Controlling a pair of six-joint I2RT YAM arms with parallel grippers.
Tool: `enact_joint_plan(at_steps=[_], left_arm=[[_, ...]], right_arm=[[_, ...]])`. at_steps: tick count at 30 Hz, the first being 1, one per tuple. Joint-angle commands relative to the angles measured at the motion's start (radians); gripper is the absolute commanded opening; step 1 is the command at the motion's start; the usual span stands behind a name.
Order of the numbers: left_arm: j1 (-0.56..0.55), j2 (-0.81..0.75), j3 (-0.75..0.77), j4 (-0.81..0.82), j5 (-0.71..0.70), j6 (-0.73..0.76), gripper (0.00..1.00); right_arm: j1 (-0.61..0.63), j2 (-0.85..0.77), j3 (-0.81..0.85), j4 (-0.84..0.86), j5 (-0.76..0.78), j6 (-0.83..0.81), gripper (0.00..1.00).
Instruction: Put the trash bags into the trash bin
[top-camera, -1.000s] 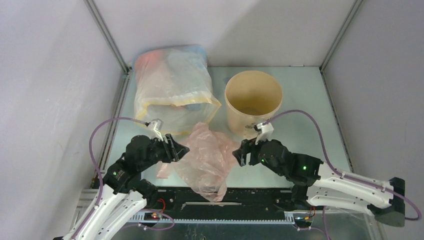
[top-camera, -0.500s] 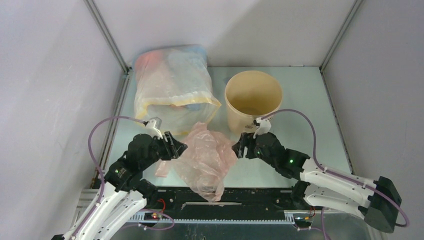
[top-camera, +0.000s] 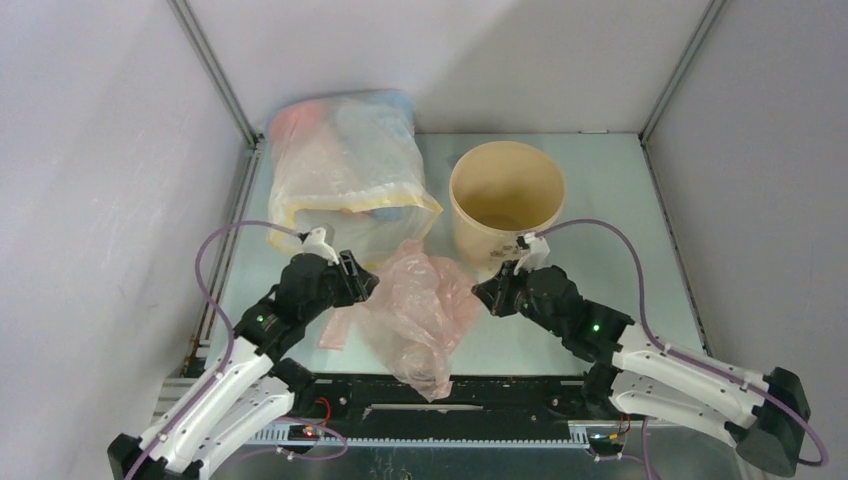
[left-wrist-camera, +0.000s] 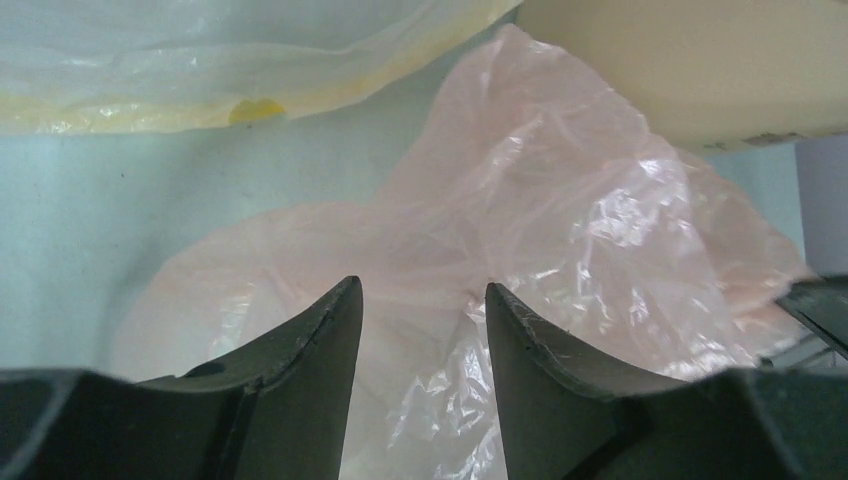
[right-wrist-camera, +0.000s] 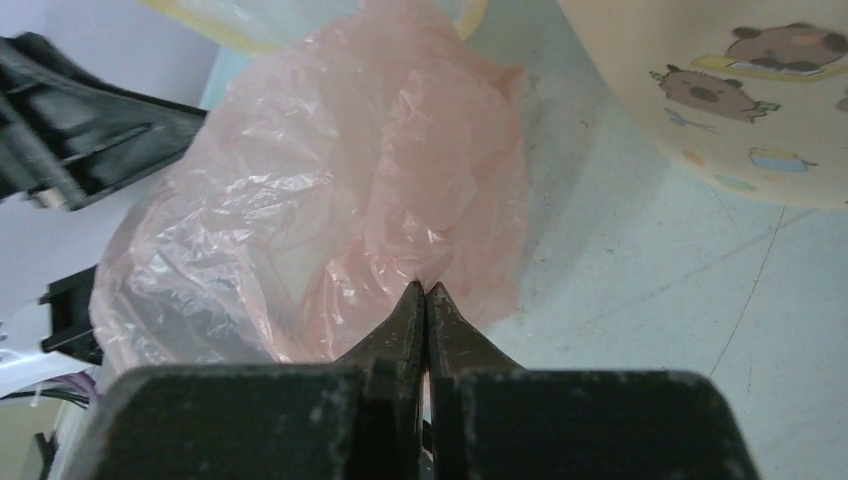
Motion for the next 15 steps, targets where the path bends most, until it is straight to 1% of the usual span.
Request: enact_joint_plan(at_steps=[1,5,8,10,12,15], left_arm=[[0.016,0.115,0.052,0.139,-0.044,0.02,0.55],[0.064,0.219,0.119,0.182,0.01,0.05,0.54],[0.112,0.242,0.19,0.168,0.06,0.072,0.54],[0.12,0.21,0.237,0.129,0.075,0.088,0.57],[0.12,0.158,0.267,0.084,0.1,0.088,0.62],[0.117,0.074,0.285,0.008,0.197,0.065,0.69]], right_arm=[[0.004,-0.092,0.003,-0.054,0.038,0.019,0.0],[0.021,-0.155,-0.004,-0.111,0.085,0.062,0.0],[0.045,-0.184,-0.012,-0.147,0.153,0.121,0.0],[0.065,-0.193,-0.019,-0.16,0.209,0.161,0.0],[0.084,-0.188,-0.023,-0.153,0.249,0.193,0.0],[0.125,-0.162,-0.024,-0.079,0.279,0.2,0.0]])
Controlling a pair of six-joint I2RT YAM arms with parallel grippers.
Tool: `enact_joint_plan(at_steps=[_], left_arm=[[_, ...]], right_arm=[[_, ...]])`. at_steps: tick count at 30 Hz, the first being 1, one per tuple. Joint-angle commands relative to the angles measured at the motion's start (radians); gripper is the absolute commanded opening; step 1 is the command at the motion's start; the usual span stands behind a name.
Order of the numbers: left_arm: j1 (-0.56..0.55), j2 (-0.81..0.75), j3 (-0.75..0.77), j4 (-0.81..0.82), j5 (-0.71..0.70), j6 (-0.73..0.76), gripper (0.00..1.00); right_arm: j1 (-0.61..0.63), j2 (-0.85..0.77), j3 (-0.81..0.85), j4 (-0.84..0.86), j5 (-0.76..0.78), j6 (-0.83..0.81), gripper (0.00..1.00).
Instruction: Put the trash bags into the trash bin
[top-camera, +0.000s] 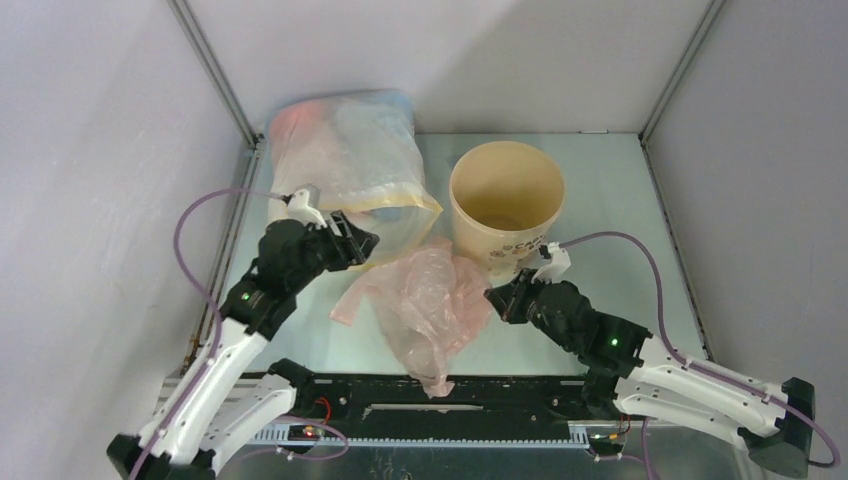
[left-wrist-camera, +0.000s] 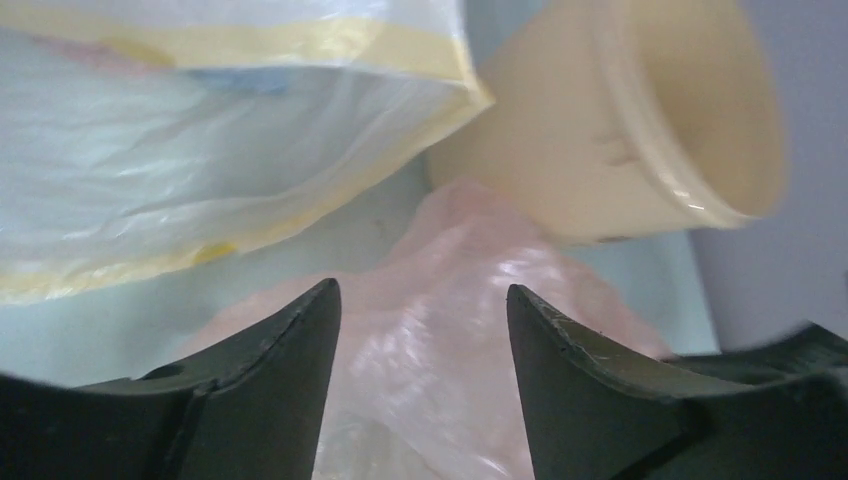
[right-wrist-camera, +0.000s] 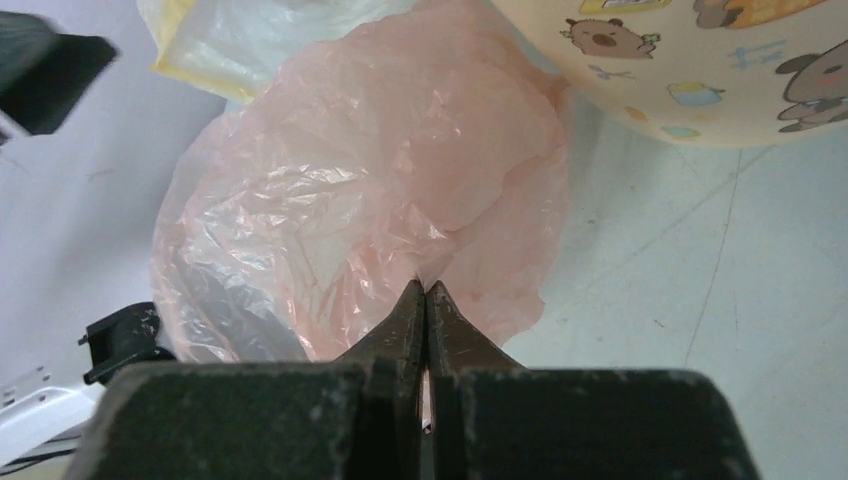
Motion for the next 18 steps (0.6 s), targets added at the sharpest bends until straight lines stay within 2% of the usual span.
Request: enact_joint_plan(at_steps=[1,6,10,14,18], left_arm=[[-0.001,-0.14,0.056,-0.111,0.131,0.005,0.71],[-0.016,-0.329,0.024,-0.206,0.223,-0.069,0.93],[-0.098,-0.428,-0.049,-0.208,0.271,-0.159,0.93],[-0.222,-0.496,-0.101,-0.192,0.202,-0.245,0.92],[-0.358,-0.476,-0.147,-0.173,0.098,-0.286,0.91]], right_arm=[[0.057,0.031,-0.001,0.084,0.115,0.053,0.0],[0.122,0.089,0.002,0.177,0.206,0.07,0.0],[0.147,0.151,0.036,0.196,0.283,0.121,0.0],[0.19,0.231,0.106,0.166,0.397,0.159,0.0],[0.204,0.276,0.144,0.174,0.43,0.152,0.0]])
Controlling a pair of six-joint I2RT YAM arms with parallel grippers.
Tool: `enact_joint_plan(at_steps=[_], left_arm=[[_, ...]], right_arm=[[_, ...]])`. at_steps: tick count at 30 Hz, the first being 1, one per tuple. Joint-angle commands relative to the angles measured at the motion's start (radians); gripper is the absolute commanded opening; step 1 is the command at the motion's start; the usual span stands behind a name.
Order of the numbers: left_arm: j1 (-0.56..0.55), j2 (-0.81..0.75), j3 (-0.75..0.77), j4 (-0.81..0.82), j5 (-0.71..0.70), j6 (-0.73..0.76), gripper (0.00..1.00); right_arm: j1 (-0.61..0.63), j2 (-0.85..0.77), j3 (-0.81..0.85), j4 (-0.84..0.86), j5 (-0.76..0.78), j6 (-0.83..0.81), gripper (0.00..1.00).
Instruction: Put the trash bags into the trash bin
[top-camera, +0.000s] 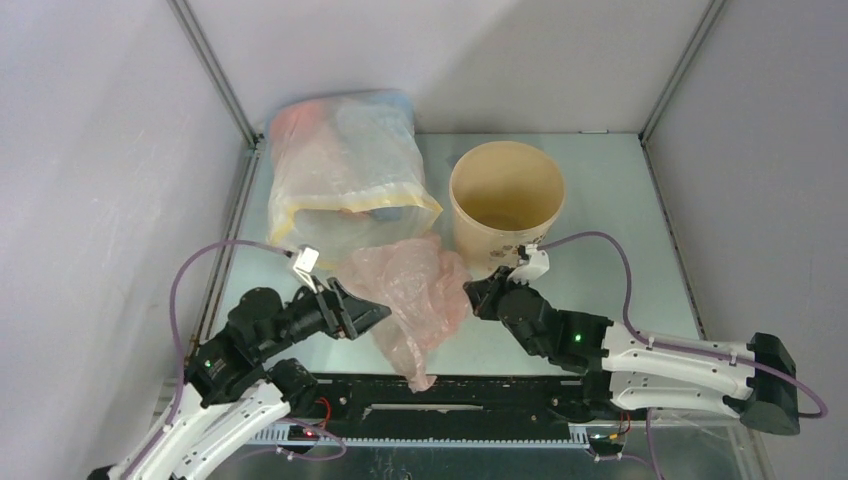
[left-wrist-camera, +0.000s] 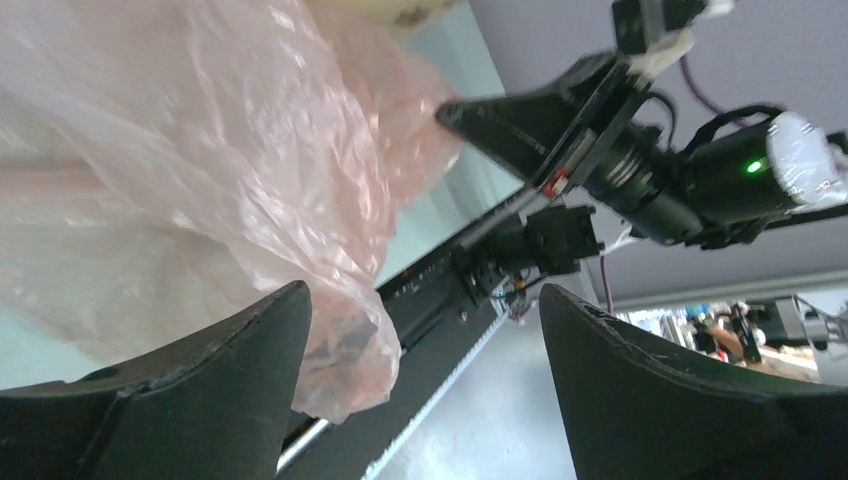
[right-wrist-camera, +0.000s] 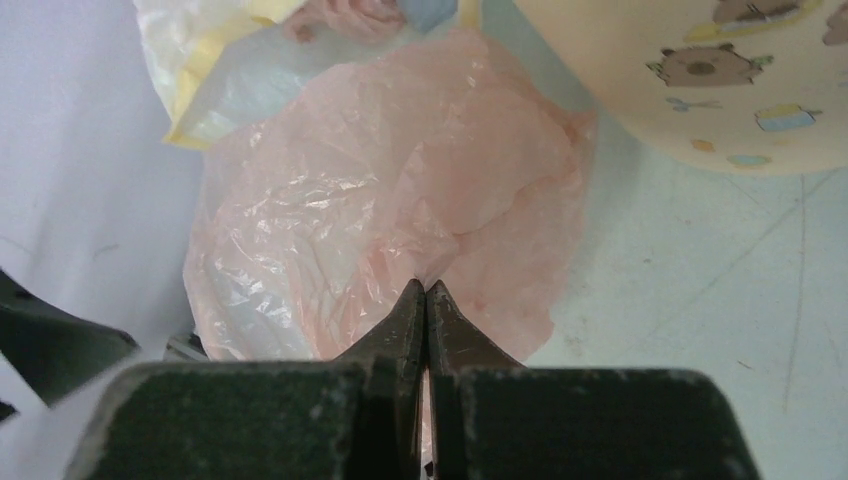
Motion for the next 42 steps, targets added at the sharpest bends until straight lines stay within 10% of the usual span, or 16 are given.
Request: enact_joint_plan(at_steps=[1,8,20,27,42], left_arm=[[-0.144,0.029,-0.04,0.04,-0.108,-0.093,0.91],[-0.406,0.168,-0.045,0.061,-0.346,-0.141,0.88],[-0.424,0.253,-0.212,0.256,-0.309,-0.176,0.61],[-0.423,0.252,-0.223,0.235,-0.37,-0.137,0.02],[-0.375,0.045,-0.181,-0.05,-0.512,-0.099,0.0]], right_arm=[[0.014,0.033,0.076,0.049,0.121,0.021,0.0],[0.015,0.048,0.078,0.075,0.126,0.009,0.0],[0.015,0.026,0.078,0.021,0.125,0.028,0.0],[0.014,0.009,0.078,-0.057,0.141,0.054,0.0],[-0.219,-0.167,-0.019,-0.671,0.142,0.24,0.0]])
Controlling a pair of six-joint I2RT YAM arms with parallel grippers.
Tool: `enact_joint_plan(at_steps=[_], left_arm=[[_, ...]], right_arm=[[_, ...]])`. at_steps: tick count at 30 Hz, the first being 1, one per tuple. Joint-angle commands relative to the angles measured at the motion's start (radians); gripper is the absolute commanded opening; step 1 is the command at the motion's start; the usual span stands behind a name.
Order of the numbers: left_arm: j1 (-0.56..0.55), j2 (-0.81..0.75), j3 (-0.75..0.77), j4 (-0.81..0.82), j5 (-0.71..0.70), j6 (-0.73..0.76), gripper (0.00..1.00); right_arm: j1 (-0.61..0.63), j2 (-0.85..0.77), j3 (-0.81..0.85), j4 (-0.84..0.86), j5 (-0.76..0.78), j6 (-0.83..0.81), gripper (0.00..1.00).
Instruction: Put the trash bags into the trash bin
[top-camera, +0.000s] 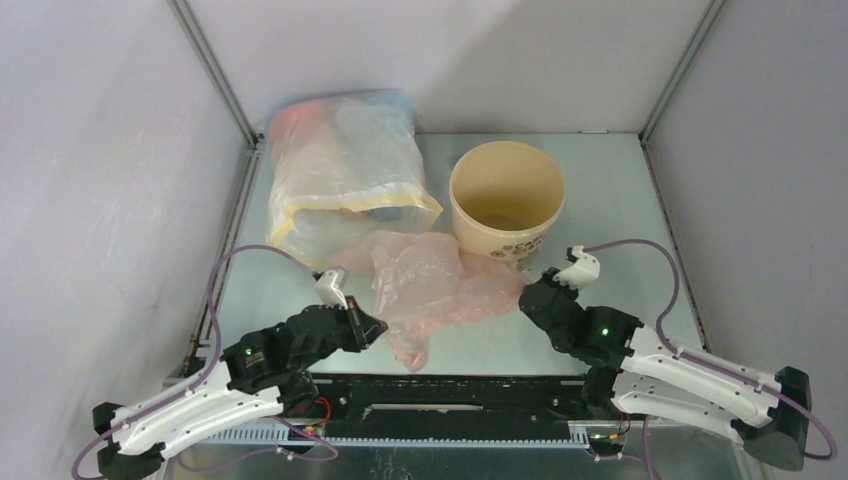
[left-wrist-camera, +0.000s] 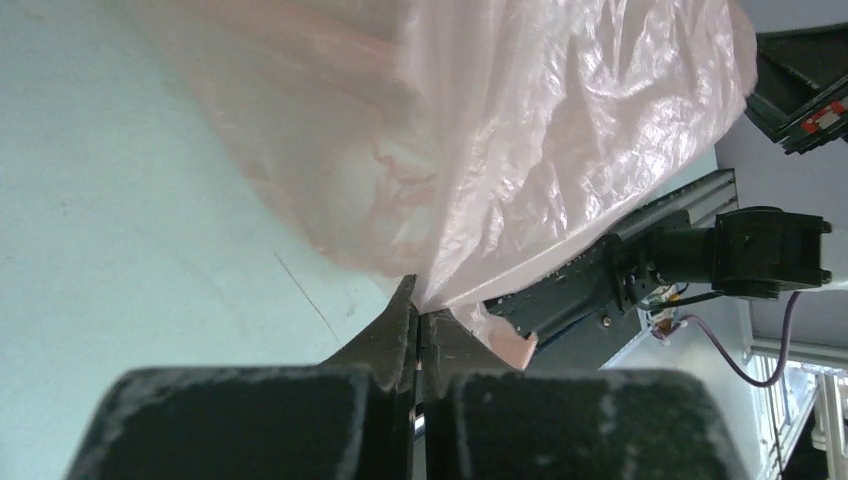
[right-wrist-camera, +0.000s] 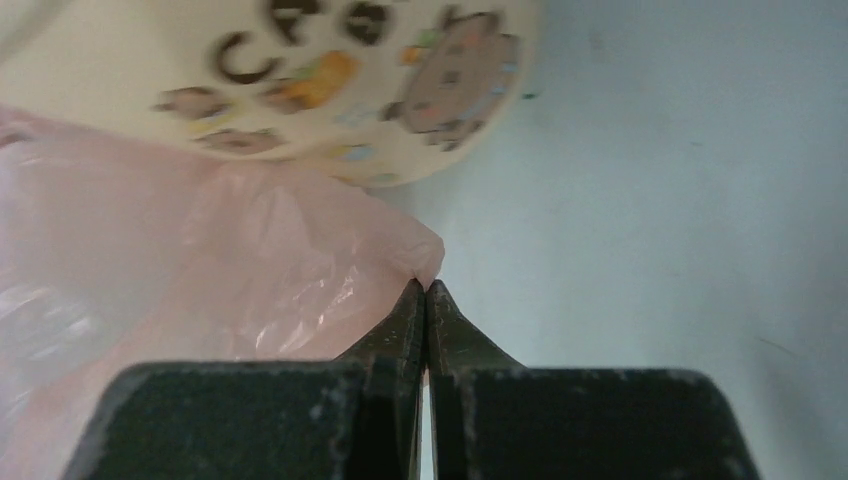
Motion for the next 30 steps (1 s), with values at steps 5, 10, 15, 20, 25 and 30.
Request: enact_joint_plan(at_steps=[5,10,15,20,25,30], left_arm=[[0.022,-0.02,0.036,0.04,0.071,0.069,0.0],[0.021,0.01,0.039,0.149,0.241,0.108,0.05],[0.019,0.036,0.025,0.21,0.334,0.061,0.74],[-0.038,0.073,-0.005,0.24,0.326,0.008,0.89],[-0.124,0.111,-0.005,0.243,0.293,-0.017,1.0],[-0.153,0.15,-0.003,0.192,0.205,-0.028,0.84]], right_arm=[[-0.092,-0.141,-0.106,-0.144,-0.014,0.03,0.0],[-0.096,-0.181,-0.108,-0.078,-0.067,-0.085,0.0],[-0.094,-0.215,-0.108,-0.014,-0.133,-0.119,0.0],[-0.091,-0.237,-0.108,0.017,-0.157,-0.111,0.0],[-0.091,-0.24,-0.108,0.02,-0.15,-0.104,0.0],[-0.091,-0.246,-0.108,0.018,-0.145,-0.103,0.0]])
